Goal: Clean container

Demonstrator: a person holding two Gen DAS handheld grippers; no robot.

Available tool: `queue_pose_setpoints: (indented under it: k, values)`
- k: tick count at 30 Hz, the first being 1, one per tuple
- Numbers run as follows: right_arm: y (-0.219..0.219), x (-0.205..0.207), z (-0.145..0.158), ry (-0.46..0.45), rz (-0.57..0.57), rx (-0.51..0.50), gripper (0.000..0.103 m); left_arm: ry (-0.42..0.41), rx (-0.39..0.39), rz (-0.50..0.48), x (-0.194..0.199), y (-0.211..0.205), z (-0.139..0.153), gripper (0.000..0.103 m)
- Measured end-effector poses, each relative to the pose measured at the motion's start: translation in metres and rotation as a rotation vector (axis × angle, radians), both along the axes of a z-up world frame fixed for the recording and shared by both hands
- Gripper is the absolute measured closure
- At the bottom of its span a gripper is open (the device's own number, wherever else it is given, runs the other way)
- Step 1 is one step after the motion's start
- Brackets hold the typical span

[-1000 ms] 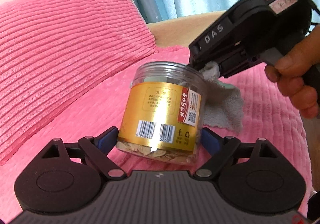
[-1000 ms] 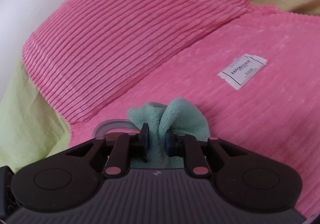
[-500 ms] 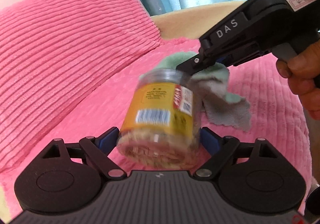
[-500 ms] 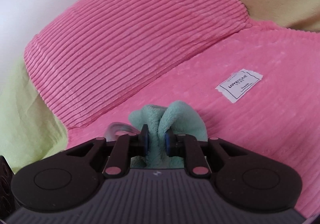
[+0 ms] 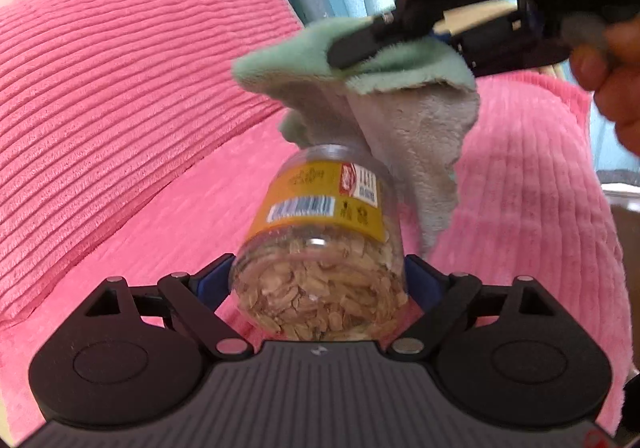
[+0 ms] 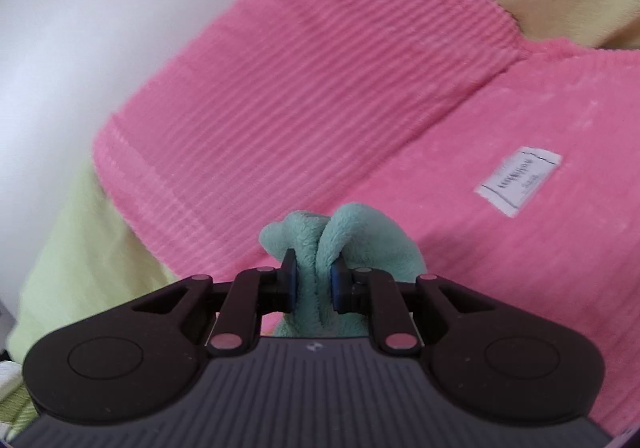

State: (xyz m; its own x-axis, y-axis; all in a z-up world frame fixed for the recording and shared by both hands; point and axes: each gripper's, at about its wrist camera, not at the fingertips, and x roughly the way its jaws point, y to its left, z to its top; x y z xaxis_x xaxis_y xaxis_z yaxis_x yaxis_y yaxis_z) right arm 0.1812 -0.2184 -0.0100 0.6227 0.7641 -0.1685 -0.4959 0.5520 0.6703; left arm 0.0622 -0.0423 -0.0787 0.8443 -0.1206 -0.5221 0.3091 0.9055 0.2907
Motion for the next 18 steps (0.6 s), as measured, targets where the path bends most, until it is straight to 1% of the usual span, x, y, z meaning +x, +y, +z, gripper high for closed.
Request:
queue_pose_setpoints:
  k: [2,5,8,11,18]
  values:
    - [0.004,-0.001,0.001,-0.006,0.034,-0.003,0.090,-0.003,0.002,0.005,0.001,-0.001,-0.001,0.013]
    - [0.014,0.000,-0.007,0.013,0.074,-0.041,0.090,-0.003,-0.007,0.017,-0.003,-0.008,0.001,0.014]
    - [0.024,-0.001,-0.012,0.013,0.098,-0.095,0.090,-0.003,-0.017,0.030,-0.006,-0.017,0.004,0.015]
    - [0.029,-0.003,-0.011,-0.012,0.099,-0.150,0.090,-0.002,-0.026,0.036,-0.007,-0.020,0.005,0.015]
    - [0.033,-0.010,-0.009,-0.049,0.099,-0.195,0.090,0.005,-0.049,0.044,-0.005,-0.015,0.005,0.015]
